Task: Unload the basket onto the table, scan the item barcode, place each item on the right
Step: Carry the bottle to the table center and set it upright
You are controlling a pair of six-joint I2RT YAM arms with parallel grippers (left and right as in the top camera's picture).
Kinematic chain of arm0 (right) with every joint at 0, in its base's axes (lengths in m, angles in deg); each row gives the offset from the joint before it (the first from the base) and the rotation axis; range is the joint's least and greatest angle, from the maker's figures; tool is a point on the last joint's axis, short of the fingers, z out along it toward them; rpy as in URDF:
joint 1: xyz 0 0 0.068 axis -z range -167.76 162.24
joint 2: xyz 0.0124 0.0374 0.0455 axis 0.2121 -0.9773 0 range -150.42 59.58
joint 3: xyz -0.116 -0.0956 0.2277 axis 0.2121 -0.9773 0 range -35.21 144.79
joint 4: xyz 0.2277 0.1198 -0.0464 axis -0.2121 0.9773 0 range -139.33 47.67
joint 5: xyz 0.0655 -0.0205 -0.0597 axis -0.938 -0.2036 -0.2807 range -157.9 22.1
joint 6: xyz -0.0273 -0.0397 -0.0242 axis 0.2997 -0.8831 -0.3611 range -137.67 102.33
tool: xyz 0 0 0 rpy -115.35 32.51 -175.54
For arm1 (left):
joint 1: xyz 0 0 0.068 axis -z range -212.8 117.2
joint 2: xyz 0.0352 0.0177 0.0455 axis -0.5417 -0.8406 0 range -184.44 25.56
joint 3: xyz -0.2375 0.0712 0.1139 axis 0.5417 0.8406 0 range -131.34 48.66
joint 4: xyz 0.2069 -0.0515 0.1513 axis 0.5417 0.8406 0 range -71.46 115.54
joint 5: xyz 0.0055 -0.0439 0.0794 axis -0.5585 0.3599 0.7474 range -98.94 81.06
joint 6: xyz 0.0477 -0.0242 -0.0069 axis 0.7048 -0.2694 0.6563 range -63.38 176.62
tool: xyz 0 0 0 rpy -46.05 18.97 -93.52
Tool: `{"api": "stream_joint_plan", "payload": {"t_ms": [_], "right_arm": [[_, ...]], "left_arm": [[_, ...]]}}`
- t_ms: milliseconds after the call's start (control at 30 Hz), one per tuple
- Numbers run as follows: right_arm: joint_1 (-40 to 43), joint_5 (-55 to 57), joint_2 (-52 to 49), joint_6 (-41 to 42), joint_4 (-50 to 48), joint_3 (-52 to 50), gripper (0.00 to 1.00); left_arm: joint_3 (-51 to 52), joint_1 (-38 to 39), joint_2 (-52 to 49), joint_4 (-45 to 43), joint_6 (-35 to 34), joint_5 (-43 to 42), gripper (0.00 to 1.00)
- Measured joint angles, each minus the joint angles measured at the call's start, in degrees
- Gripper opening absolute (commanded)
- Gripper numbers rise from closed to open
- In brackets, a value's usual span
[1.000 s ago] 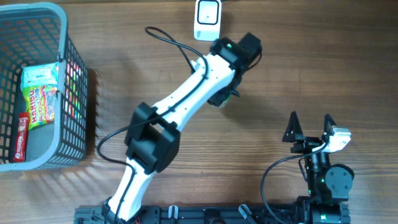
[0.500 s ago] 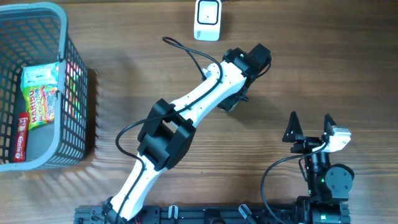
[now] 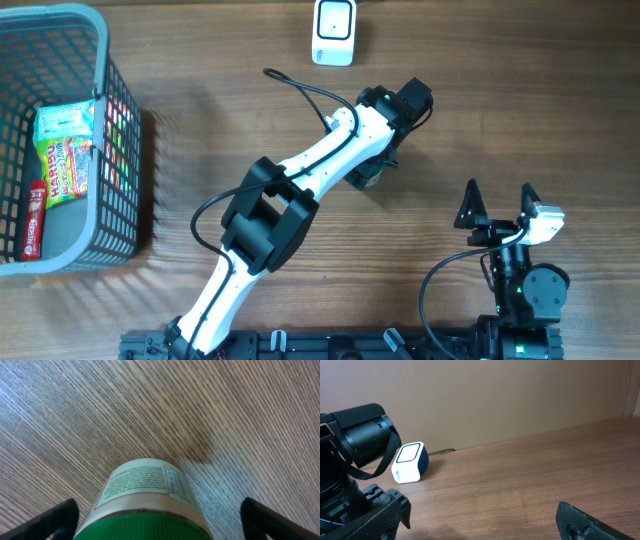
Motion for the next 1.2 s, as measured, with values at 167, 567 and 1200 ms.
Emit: {"api": "stream_joint_plan", "payload": {"t_ms": [167,567,1200], "right_arm": [[0.00,0.00,0.00,0.00,0.00,0.00,1.00],[0.00,0.00,0.00,0.00,0.00,0.00,1.00],[0.00,0.00,0.00,0.00,0.00,0.00,1.00]], "left_arm": [[-0.52,-2.45,1.07,0.59,6.86,-1.77,1.00],[-11.47,-18.51,40.33,7.41,36.83,-0.94,1.00],[-2.86,-75.01,41.68,17.68,39.23,1.33,1.00]]}}
